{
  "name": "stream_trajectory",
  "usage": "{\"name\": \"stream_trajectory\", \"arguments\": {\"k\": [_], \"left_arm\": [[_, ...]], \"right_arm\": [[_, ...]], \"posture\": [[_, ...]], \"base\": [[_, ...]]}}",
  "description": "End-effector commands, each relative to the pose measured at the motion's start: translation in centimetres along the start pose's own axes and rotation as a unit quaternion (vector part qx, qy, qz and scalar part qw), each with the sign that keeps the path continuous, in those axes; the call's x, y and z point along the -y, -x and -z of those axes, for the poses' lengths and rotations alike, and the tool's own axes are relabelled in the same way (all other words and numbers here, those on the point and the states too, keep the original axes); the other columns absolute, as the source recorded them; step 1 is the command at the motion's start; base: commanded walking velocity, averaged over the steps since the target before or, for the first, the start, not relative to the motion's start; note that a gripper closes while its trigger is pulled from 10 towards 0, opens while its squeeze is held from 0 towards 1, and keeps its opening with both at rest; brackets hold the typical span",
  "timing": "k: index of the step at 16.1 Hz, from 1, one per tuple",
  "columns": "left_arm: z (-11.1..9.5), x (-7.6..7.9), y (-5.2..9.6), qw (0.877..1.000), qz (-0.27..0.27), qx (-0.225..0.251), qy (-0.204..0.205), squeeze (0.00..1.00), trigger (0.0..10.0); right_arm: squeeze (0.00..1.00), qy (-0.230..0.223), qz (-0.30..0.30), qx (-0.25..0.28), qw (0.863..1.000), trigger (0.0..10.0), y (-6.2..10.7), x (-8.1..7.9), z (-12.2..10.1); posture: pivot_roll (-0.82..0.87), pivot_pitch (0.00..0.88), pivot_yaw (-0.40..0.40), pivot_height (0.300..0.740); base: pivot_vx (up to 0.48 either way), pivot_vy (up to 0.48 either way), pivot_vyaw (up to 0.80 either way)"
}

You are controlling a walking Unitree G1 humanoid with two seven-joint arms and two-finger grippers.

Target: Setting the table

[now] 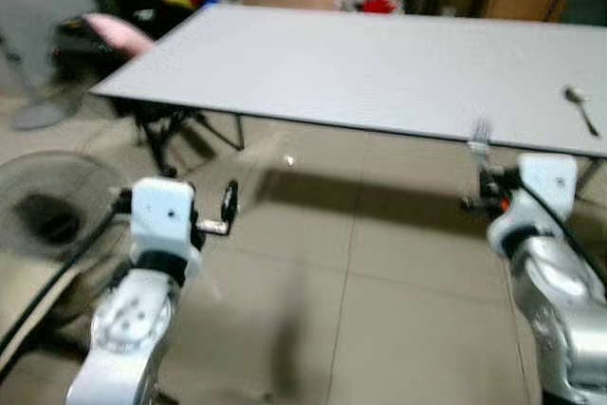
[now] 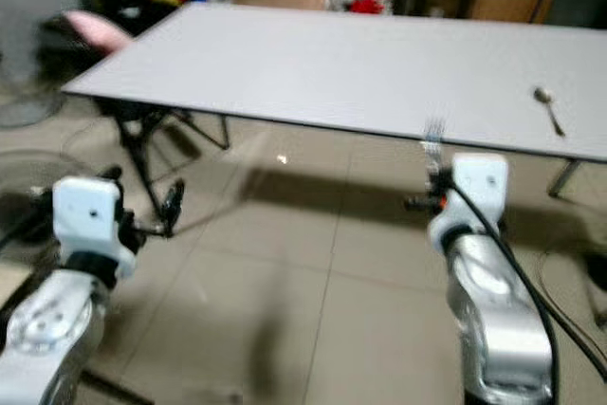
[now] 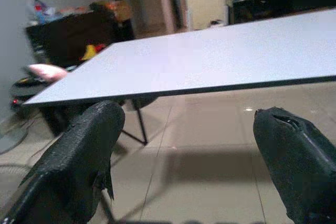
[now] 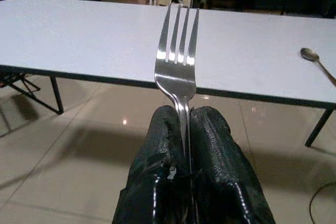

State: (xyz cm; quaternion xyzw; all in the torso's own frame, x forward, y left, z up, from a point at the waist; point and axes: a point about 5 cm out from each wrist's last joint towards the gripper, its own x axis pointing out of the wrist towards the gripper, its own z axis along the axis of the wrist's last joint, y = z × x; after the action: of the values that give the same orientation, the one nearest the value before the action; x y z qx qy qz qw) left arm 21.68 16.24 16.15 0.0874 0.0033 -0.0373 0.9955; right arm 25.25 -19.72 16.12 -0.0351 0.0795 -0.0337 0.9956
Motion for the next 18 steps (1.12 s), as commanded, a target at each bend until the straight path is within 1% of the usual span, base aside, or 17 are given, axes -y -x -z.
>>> {"name": "stream_trajectory", "arguments": {"k": [1,6,8,12,13,14,16,18], "left_arm": [[0.1,0.0,-0.2,1.0,0.001,-0.002,-0.002,0.0,10.0],[0.1,0.5,-0.5,1.0,0.018,-0.001,-0.002,0.0,10.0],[0.1,0.6,-0.7,1.0,0.021,0.002,-0.001,0.0,10.0],[0.2,0.9,-0.9,0.999,0.032,0.002,-0.001,0.0,10.0],[0.1,0.9,-0.9,0.999,0.032,0.003,-0.001,0.0,10.0],[0.0,0.8,-1.0,0.999,0.032,0.004,-0.001,0.0,10.0],[0.0,0.8,-1.1,0.999,0.033,0.004,-0.001,0.0,10.0],[0.1,0.6,-1.3,1.0,0.029,0.003,0.004,0.0,10.0]], "right_arm": [[0.0,0.003,0.004,0.006,1.0,10.0,0.2,0.3,-0.3],[0.0,0.015,0.004,0.008,1.0,10.0,0.0,0.5,-0.5],[0.0,0.018,0.002,0.007,1.0,10.0,-0.3,0.6,-0.8],[0.0,0.017,-0.008,0.013,1.0,10.0,-1.1,1.2,-1.3],[0.0,0.017,-0.015,0.019,1.0,10.0,-1.3,1.0,-1.6],[0.0,0.038,-0.025,0.034,0.998,10.0,-1.4,0.6,-2.1],[0.0,0.05,-0.038,0.043,0.997,10.0,-1.4,0.2,-2.4],[0.0,0.016,-0.077,0.035,0.996,10.0,-1.2,-0.9,-2.1]], "posture": [[-0.11,0.0,0.038,0.74],[-0.12,0.0,0.048,0.74],[-0.12,0.0,0.048,0.74],[-0.12,0.0,0.056,0.74],[-0.12,0.0,0.056,0.74],[-0.12,0.0,0.056,0.74],[-0.12,0.0,0.056,0.74],[-0.12,0.0,0.056,0.74]], "base": [[0.292,0.0,-0.78],[0.294,0.0,-0.78],[0.289,0.0,-0.45],[0.293,0.0,0.0],[0.296,0.0,0.0],[0.311,0.0,0.0],[0.323,0.0,0.0],[0.33,0.0,0.0]]}}
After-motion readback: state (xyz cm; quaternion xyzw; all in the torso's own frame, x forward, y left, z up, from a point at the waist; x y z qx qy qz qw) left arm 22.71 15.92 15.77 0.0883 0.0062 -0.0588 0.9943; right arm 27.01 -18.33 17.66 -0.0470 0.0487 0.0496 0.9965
